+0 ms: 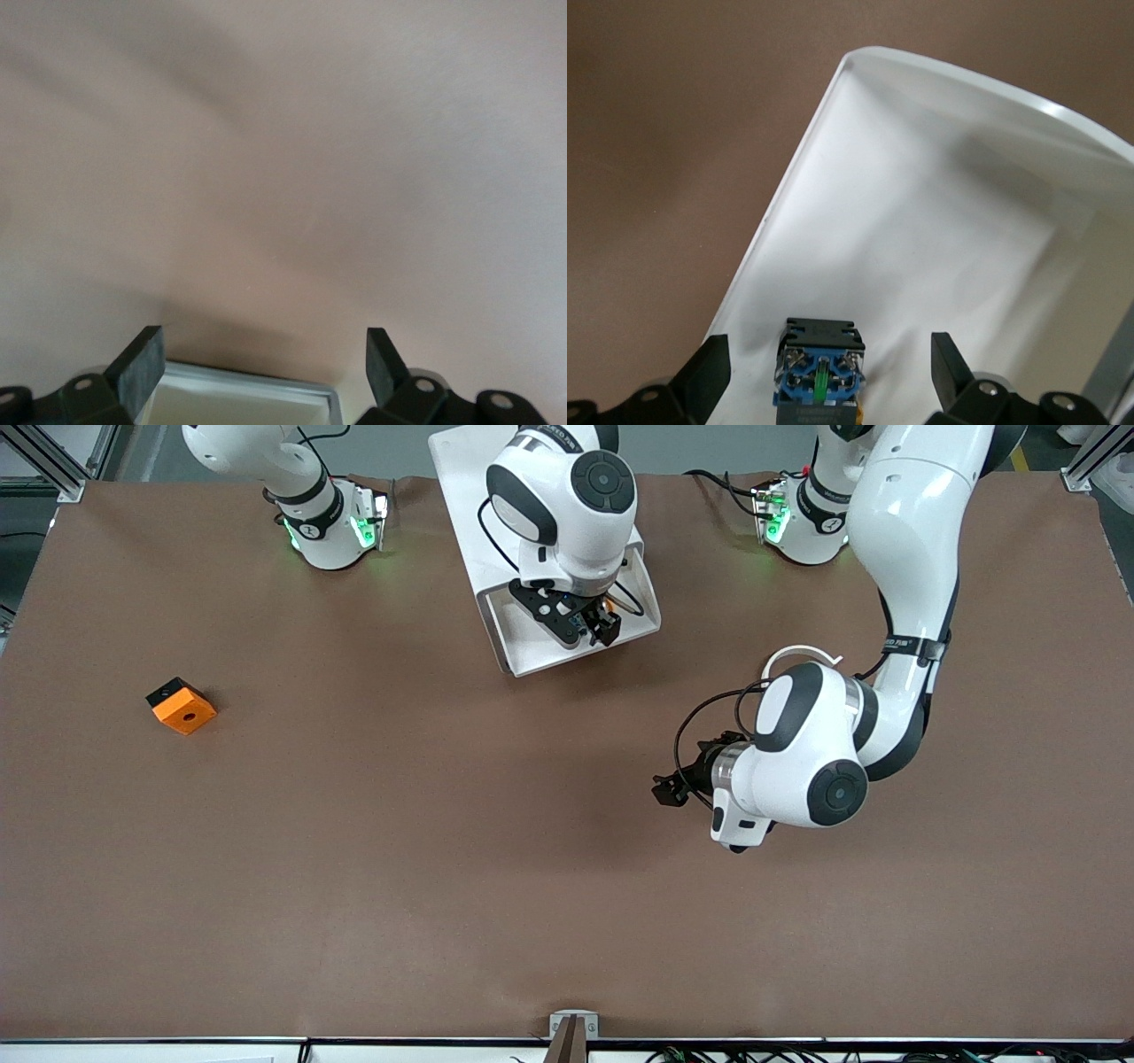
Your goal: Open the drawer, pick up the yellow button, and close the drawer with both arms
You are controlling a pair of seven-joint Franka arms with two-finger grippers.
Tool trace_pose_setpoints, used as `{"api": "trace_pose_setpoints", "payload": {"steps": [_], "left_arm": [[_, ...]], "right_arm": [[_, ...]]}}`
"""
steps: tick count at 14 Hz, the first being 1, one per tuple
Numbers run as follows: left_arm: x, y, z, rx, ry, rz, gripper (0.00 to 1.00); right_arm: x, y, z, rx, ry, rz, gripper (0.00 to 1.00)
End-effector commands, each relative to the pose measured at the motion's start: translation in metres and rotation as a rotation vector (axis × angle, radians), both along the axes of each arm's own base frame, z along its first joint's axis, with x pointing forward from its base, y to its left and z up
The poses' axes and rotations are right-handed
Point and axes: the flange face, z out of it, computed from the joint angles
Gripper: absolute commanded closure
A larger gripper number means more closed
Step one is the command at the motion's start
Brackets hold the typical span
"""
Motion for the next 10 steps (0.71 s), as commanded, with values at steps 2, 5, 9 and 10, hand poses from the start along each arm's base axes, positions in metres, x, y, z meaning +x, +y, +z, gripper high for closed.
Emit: {"api": "trace_pose_setpoints", "payload": {"steps": [2,5,9,10], "left_arm": [[-0.005,-0.011,0.028,0.024,-0.096,-0.047,0.00],[-0.018,-0.027,0.045,0.048,-0.142,-0.094,0.00],[-0.029,-0.044,0.061,0.035,-0.177,-0.117,0.00],[-0.030,-0.048,0.063,0.043,-0.198,-0.125,0.00]], "right_arm": [[-0.001,0.005,0.006,0.006,-0.011,0.003,0.02],[-0.002,0.005,0.006,0.006,-0.011,0.003,0.02],[-0.002,0.006,0.006,0.006,-0.010,0.006,0.32],[-0.002,0.005,0.007,0.008,-0.010,0.004,0.45]]}}
